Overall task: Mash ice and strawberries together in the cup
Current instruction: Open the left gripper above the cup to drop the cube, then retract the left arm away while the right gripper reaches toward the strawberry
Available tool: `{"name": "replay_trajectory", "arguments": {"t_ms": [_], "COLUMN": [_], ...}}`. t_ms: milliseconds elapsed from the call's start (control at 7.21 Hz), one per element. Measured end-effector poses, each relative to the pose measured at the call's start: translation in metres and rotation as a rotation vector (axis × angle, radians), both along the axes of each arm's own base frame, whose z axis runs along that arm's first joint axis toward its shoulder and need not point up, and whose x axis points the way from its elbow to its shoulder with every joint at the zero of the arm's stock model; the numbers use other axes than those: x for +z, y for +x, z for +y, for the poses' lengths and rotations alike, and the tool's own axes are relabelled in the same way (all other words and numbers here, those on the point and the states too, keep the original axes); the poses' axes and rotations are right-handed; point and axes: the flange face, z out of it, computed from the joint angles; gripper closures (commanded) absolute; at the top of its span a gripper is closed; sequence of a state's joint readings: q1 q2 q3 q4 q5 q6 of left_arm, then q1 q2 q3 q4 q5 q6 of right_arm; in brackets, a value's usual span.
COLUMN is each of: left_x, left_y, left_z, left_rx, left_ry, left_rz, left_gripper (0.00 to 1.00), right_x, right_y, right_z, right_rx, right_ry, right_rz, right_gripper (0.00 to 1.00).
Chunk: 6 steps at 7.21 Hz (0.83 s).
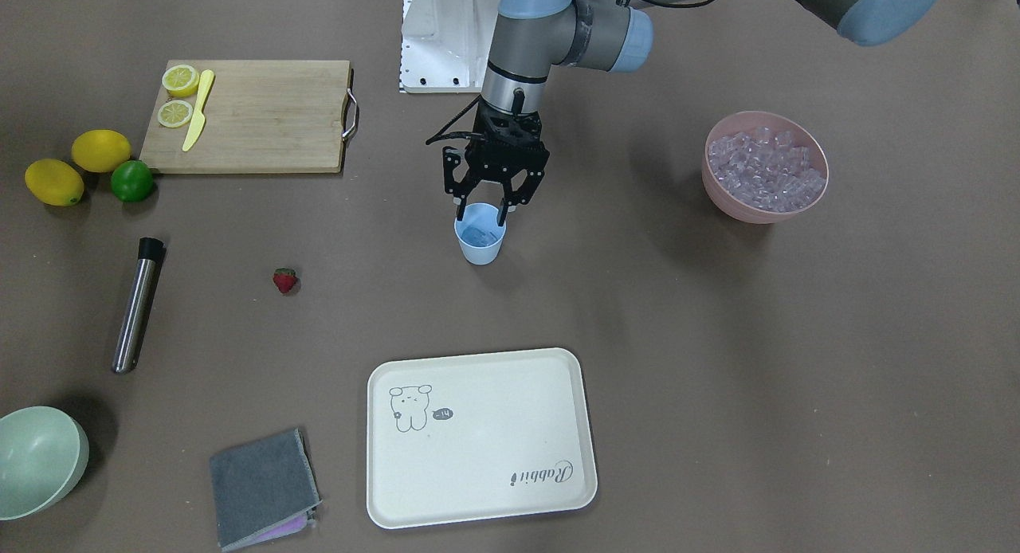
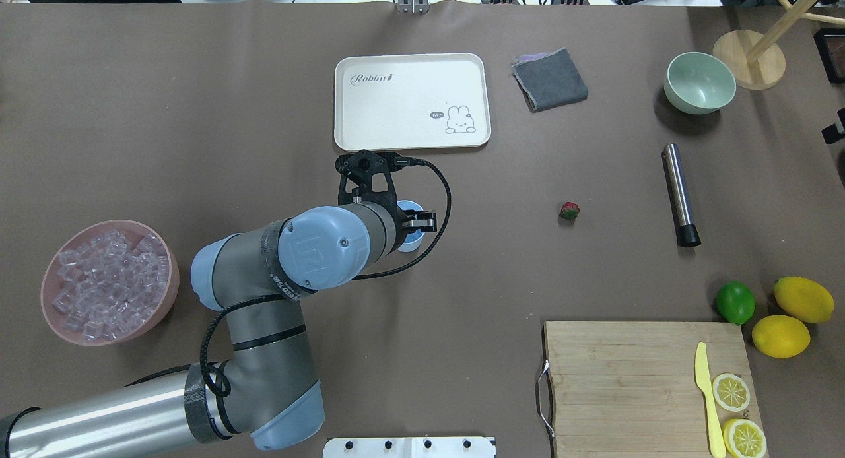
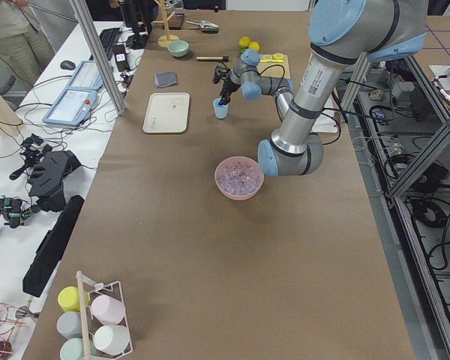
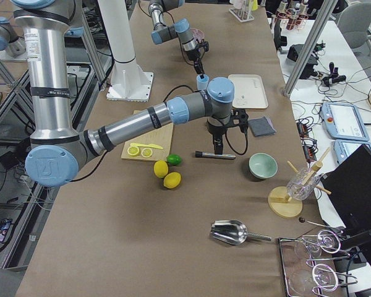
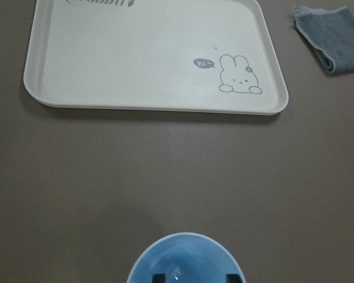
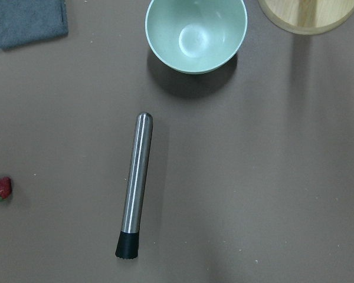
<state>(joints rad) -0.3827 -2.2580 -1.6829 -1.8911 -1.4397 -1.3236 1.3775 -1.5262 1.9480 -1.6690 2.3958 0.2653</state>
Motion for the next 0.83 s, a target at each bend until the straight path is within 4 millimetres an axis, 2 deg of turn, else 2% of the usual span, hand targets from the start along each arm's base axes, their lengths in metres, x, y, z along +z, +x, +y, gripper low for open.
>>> {"name": "replay_trajectory", "arguments": {"t_ms": [139,277,416,555,694,832], "left_x": [-0.009,-0.02,-0.022,-0.007,0.014,0.035], "left_y": [-0.013,-0.041,-0.081,-0.131,-0.185,-0.233], "left_z": [-0.001,-0.01,-0.023,-0.041,-0.066,-0.091], "left_rx": [0.005,0.021,0.046,0.069,0.079,0.068], "left_ry": [0.01,0.018,0.03,0.058,0.061,0.033], "left_rz": [0.001,-0.028,-0.08,-0.135,-0.171,-0.186], "left_gripper": [0.02,0.02,0.02,0.02,0.02,0.02], "right_x": [-0.007,-0.026,-0.052,-0.08,-0.104,-0.117], "right_y": [-0.002,-0.017,-0.055,-0.114,-0.17,-0.213], "right_z": [-0.004,-0.012,-0.021,-0.026,-0.022,-0.015], "right_rx": [0.01,0.026,0.035,0.04,0.038,0.041], "right_ry": [0.001,-0.004,-0.015,-0.022,-0.018,-0.01], "right_rz": [-0.002,-0.001,0.014,0.044,0.056,0.046], "right_gripper": [0.0,0.0,0.0,0.0,0.0,0.0]}}
